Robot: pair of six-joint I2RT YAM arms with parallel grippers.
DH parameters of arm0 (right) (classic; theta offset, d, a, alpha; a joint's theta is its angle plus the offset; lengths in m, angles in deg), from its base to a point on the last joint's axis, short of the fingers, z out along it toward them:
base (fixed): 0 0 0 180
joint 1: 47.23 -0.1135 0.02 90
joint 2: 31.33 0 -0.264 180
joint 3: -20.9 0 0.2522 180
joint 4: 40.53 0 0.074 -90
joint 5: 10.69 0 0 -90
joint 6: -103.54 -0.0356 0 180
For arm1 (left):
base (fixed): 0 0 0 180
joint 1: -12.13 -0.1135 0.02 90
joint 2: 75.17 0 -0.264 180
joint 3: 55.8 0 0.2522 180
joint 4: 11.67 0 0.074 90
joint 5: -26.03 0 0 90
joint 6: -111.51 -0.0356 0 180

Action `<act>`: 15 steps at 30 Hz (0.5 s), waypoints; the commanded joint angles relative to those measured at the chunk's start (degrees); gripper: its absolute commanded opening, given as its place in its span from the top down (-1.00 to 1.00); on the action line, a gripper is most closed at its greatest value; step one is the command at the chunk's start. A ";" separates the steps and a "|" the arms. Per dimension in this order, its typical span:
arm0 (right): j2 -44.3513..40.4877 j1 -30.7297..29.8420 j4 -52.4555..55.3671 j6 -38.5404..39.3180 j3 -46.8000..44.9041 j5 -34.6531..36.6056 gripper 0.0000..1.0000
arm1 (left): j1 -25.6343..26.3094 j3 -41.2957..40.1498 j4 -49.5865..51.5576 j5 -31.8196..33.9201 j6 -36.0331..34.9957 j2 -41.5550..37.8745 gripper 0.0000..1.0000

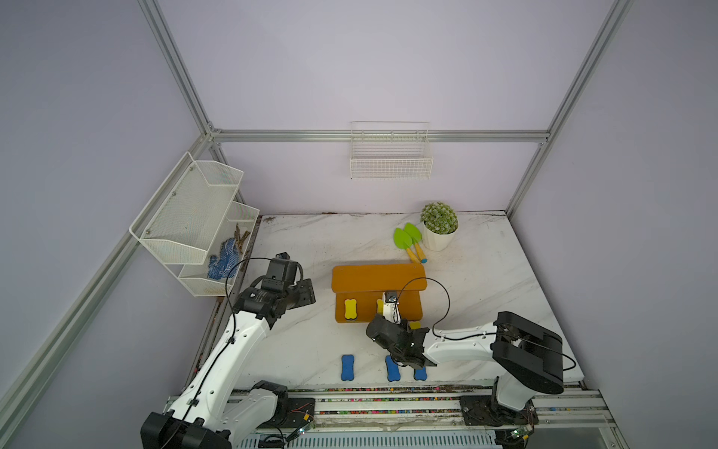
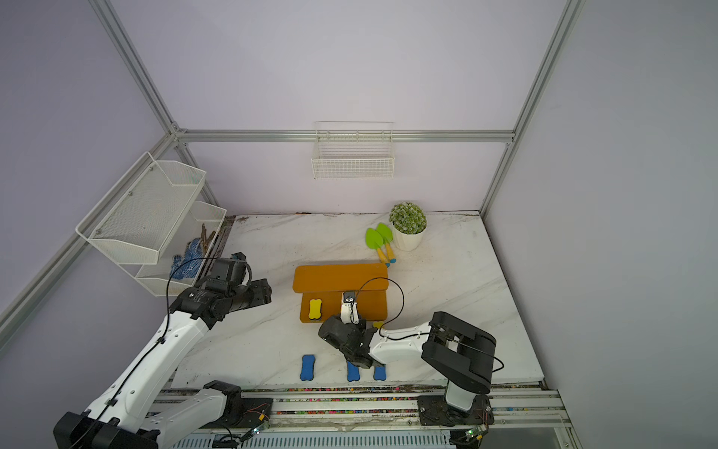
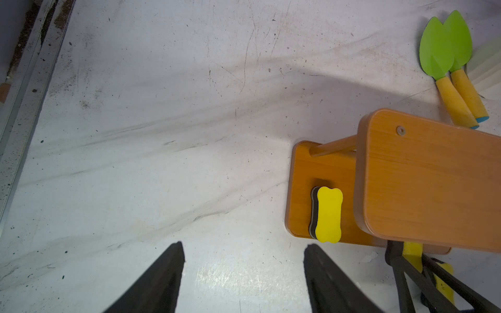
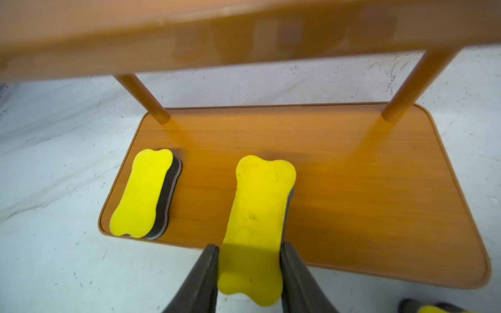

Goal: Remove the whiteboard erasers from the shelf
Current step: Place the whiteboard eraser at the center of the board.

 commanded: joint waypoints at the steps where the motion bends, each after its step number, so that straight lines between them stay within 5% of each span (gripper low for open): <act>1: -2.78 -1.49 4.78 -2.57 -0.99 -0.33 0.23 | -0.23 0.17 -0.10 0.94 -1.10 -0.62 -0.47; 15: -6.31 -6.92 9.68 -8.14 -5.53 -0.14 0.22 | -0.23 0.00 -0.10 1.12 -1.10 -1.22 -0.47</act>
